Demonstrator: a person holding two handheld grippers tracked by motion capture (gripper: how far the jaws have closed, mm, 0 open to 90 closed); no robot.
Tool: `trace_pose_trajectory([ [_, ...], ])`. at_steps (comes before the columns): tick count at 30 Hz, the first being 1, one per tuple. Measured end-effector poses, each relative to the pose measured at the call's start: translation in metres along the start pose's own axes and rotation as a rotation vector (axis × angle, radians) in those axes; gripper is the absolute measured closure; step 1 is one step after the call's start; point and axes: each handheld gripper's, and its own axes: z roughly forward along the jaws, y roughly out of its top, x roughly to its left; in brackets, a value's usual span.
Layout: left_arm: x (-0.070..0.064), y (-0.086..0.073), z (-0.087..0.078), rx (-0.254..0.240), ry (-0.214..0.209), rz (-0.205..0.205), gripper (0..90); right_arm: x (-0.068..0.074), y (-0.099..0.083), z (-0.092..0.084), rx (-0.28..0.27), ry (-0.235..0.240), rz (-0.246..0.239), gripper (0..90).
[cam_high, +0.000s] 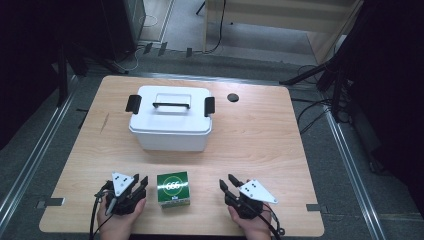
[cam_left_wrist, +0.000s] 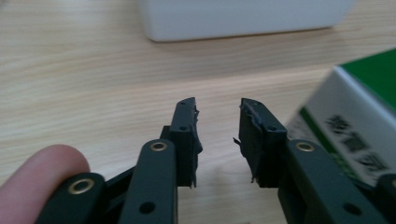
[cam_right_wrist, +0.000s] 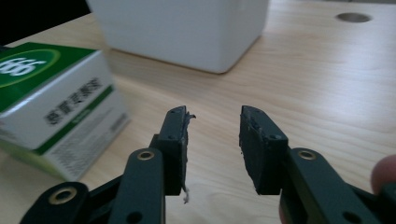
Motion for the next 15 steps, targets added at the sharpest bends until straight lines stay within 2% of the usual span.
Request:
trace_pose_trajectory([
  [1,-0.005,0.000,0.000,0.015,-0.014,-0.010,72.1,0.010,0.001,0.004,0.021,0.019,-0.001,67.7],
  [3,-0.008,0.000,0.000,0.023,-0.024,-0.016,73.1,0.013,0.000,0.006,0.028,0.025,-0.003,69.2],
  [7,-0.019,0.000,0.003,0.042,-0.050,-0.018,77.3,0.031,0.001,0.019,0.063,0.056,-0.006,74.4],
  [9,-0.021,0.000,0.003,0.046,-0.058,-0.015,79.4,0.039,0.002,0.023,0.062,0.070,-0.024,75.3],
  [12,-0.025,0.001,0.003,0.046,-0.063,-0.010,82.4,0.049,0.004,0.027,0.074,0.084,-0.032,83.2],
  [14,-0.029,0.002,0.004,0.047,-0.066,0.003,83.8,0.054,0.004,0.029,0.082,0.110,-0.035,85.6],
  [15,-0.035,0.003,0.005,0.050,-0.082,0.022,84.3,0.054,0.004,0.030,0.087,0.118,-0.027,86.4],
])
